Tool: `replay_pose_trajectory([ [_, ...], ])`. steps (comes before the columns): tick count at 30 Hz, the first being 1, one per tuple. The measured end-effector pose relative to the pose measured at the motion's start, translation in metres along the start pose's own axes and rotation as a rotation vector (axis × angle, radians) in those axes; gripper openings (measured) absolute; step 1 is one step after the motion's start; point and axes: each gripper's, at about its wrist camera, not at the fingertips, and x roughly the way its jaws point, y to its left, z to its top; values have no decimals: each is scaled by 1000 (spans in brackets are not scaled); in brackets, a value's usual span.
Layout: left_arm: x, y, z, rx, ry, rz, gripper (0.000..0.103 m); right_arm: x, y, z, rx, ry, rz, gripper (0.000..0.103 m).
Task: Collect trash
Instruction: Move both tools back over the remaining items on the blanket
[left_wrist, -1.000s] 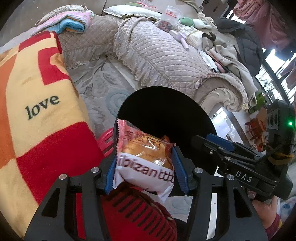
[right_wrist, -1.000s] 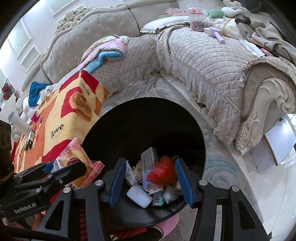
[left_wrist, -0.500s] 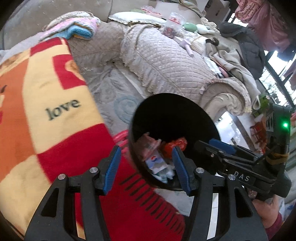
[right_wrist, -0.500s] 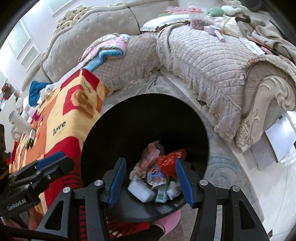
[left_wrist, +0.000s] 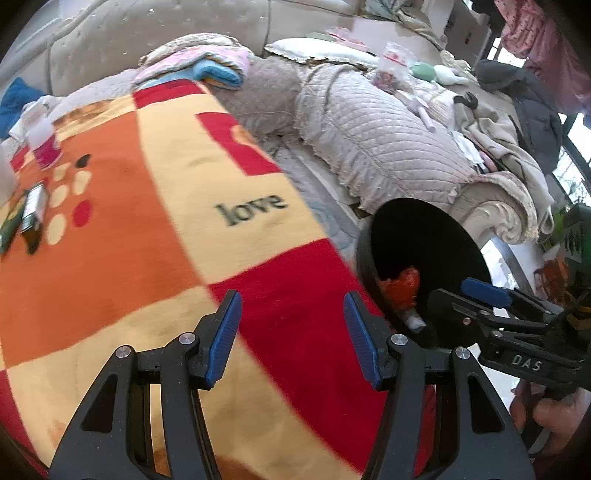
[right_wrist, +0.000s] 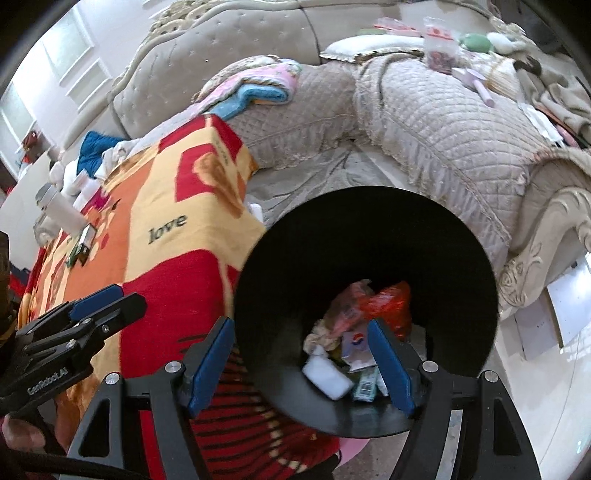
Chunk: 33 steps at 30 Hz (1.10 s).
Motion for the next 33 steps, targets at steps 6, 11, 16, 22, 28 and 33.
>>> replay_pose_trajectory([
  [6,-16,38,-12,-24,-10,55,56,8,30,1,-53,20,14,72],
  [11,-30,82,-21,-73,-15,110,56,18,59,1,-105,40,30,73],
  [16,-50,133,-31,-134,-31,165,56,28,98,2,-170,55,58,73],
  [22,-70,192,-46,-212,-34,217,56,44,156,7,-256,66,126,73],
  [28,-84,241,-62,-286,-33,251,56,70,218,15,-327,79,210,73],
  [33,-92,270,-65,-325,-43,262,56,93,267,28,-382,82,254,69],
])
